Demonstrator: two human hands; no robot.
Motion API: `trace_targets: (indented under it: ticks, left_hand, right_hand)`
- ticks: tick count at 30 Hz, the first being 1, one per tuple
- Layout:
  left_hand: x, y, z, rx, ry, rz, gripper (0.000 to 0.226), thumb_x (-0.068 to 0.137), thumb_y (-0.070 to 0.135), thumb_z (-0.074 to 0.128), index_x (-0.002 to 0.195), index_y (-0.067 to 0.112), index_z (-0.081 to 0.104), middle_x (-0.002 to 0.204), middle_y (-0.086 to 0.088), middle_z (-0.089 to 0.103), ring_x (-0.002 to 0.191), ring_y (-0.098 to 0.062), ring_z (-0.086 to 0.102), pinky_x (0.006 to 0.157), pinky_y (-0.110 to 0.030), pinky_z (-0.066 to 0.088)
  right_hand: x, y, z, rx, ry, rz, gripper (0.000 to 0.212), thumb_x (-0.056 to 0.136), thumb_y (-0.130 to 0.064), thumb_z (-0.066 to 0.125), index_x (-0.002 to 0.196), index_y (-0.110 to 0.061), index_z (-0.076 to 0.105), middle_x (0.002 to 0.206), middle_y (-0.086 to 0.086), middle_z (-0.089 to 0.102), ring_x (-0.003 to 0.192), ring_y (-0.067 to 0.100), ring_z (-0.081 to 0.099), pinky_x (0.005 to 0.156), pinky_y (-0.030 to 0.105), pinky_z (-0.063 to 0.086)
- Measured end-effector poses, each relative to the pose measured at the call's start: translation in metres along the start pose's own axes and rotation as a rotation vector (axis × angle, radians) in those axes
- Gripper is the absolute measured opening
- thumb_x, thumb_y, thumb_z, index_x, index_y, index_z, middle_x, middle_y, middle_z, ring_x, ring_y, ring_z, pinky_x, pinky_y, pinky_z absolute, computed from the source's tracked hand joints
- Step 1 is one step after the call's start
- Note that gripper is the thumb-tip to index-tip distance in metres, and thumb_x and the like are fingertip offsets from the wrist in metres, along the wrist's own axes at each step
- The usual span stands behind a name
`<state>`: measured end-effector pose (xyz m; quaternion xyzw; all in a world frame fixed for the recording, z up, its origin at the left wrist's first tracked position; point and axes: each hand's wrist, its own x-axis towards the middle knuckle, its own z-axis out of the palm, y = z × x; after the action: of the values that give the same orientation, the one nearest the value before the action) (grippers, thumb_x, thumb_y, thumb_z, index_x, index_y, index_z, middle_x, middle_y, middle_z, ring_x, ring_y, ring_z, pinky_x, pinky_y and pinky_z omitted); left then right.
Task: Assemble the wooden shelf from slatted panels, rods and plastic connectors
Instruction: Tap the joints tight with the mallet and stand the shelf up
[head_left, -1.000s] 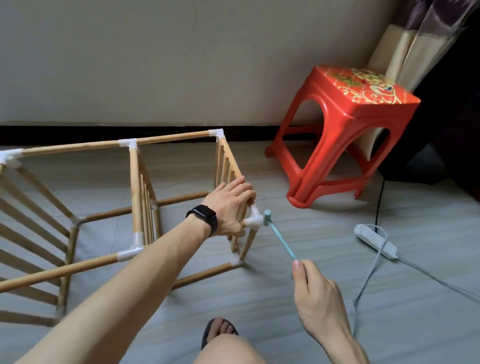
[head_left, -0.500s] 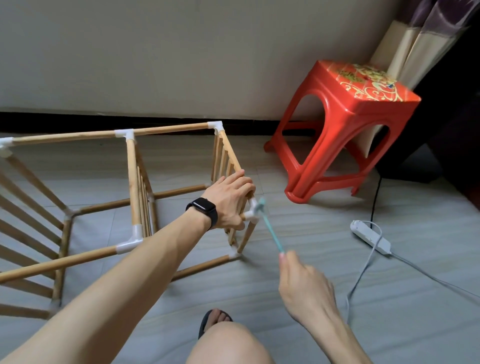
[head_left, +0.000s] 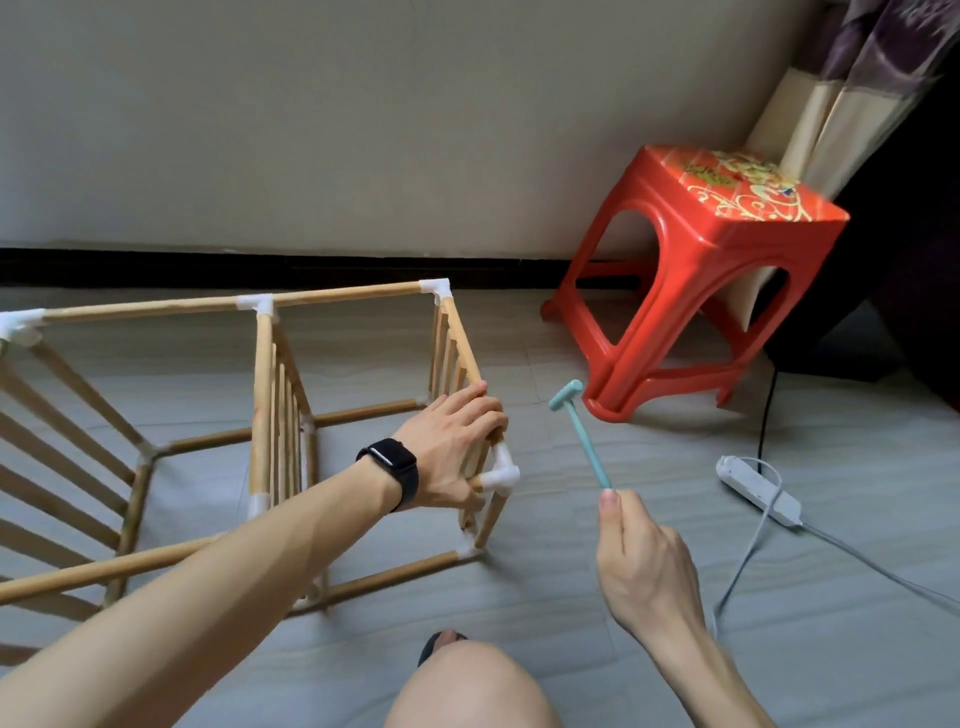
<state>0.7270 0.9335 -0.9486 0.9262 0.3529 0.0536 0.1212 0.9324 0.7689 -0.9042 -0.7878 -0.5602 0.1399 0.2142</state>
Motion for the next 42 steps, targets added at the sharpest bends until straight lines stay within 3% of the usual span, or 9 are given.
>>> trace_targets:
  ticks: [6,8,13,18,22,29,35,40,42]
  left_hand:
    - [-0.043,0.004,-0.031,0.024,-0.025,0.05,0.075,0.085,0.082,0.038,0.139,0.03,0.046,0.136,0.006,0.05,0.116,-0.017,0.045,0.092,-0.038,0.046]
    - [-0.04,-0.005,-0.037,0.006,0.078,-0.023,0.074,0.087,0.078,0.042,0.143,0.03,0.043,0.142,0.003,0.047,0.121,-0.018,0.047,0.097,-0.039,0.045]
    - [-0.003,-0.044,-0.052,-0.007,0.213,-0.53,0.099,0.079,0.082,0.051,0.154,0.022,0.025,0.162,-0.005,0.024,0.149,-0.028,0.02,0.121,-0.048,0.021]
    - [0.029,-0.075,-0.048,-0.086,0.033,-0.829,0.134,0.064,0.099,0.041,0.159,0.02,-0.01,0.166,-0.011,-0.016,0.15,-0.038,-0.02,0.117,-0.062,-0.009]
    - [0.039,-0.089,-0.039,-0.091,-0.042,-0.881,0.134,0.061,0.101,0.039,0.158,0.025,-0.013,0.165,-0.006,-0.023,0.147,-0.038,-0.029,0.109,-0.075,-0.011]
    - [0.043,-0.085,-0.023,-0.15,0.155,-0.857,0.117,0.071,0.084,0.051,0.158,0.023,0.003,0.166,-0.001,-0.01,0.151,-0.026,-0.021,0.111,-0.076,0.009]
    - [0.045,-0.087,-0.02,-0.173,0.189,-0.856,0.118,0.069,0.081,0.056,0.158,0.023,0.006,0.166,-0.002,-0.007,0.152,-0.023,-0.017,0.113,-0.073,0.012]
    - [0.044,-0.087,-0.02,-0.162,0.189,-0.85,0.117,0.07,0.082,0.053,0.158,0.023,0.005,0.166,-0.002,-0.006,0.152,-0.023,-0.016,0.115,-0.072,0.011]
    - [0.044,-0.088,-0.019,-0.164,0.198,-0.843,0.117,0.069,0.082,0.053,0.158,0.023,0.006,0.166,-0.002,-0.005,0.152,-0.023,-0.015,0.115,-0.072,0.011]
  right_hand:
    - [0.019,-0.02,0.019,0.069,-0.02,-0.032,0.031,0.104,-0.041,0.027,0.083,-0.021,0.039,0.083,0.017,0.066,0.089,0.046,0.057,0.062,0.042,0.028]
    - [0.024,-0.028,0.026,0.083,-0.031,-0.049,0.031,0.104,-0.041,0.028,0.081,-0.023,0.038,0.083,0.016,0.067,0.089,0.046,0.057,0.061,0.042,0.028]
    - [0.054,-0.049,0.045,0.115,-0.084,-0.086,0.032,0.104,-0.041,0.027,0.08,-0.024,0.038,0.086,0.016,0.067,0.09,0.045,0.057,0.062,0.043,0.031]
    - [0.094,-0.063,0.058,0.161,-0.126,-0.126,0.035,0.105,-0.04,0.028,0.076,-0.024,0.038,0.073,0.008,0.062,0.08,0.039,0.058,0.063,0.044,0.038]
    - [0.123,-0.076,0.061,0.136,-0.132,-0.223,0.036,0.106,-0.042,0.025,0.076,-0.024,0.036,0.065,0.001,0.058,0.065,0.026,0.055,0.061,0.044,0.04]
    - [0.169,-0.096,0.051,-0.094,-0.224,-0.315,0.038,0.105,-0.046,0.023,0.079,-0.024,0.037,0.076,0.008,0.063,0.072,0.033,0.054,0.068,0.045,0.044]
    - [0.172,-0.118,0.035,0.358,0.323,-0.593,0.031,0.108,-0.024,0.032,0.08,-0.011,0.041,0.062,-0.005,0.043,0.061,0.011,0.046,0.055,0.019,0.032]
    - [0.175,-0.104,0.059,-0.138,-0.273,-0.253,0.037,0.107,-0.043,0.019,0.1,-0.019,0.045,0.089,0.009,0.064,0.083,0.036,0.058,0.069,0.04,0.041]
    - [0.168,-0.104,0.059,0.085,-0.119,-0.277,0.036,0.107,-0.043,0.021,0.096,-0.018,0.045,0.072,0.001,0.059,0.069,0.032,0.052,0.062,0.04,0.037]
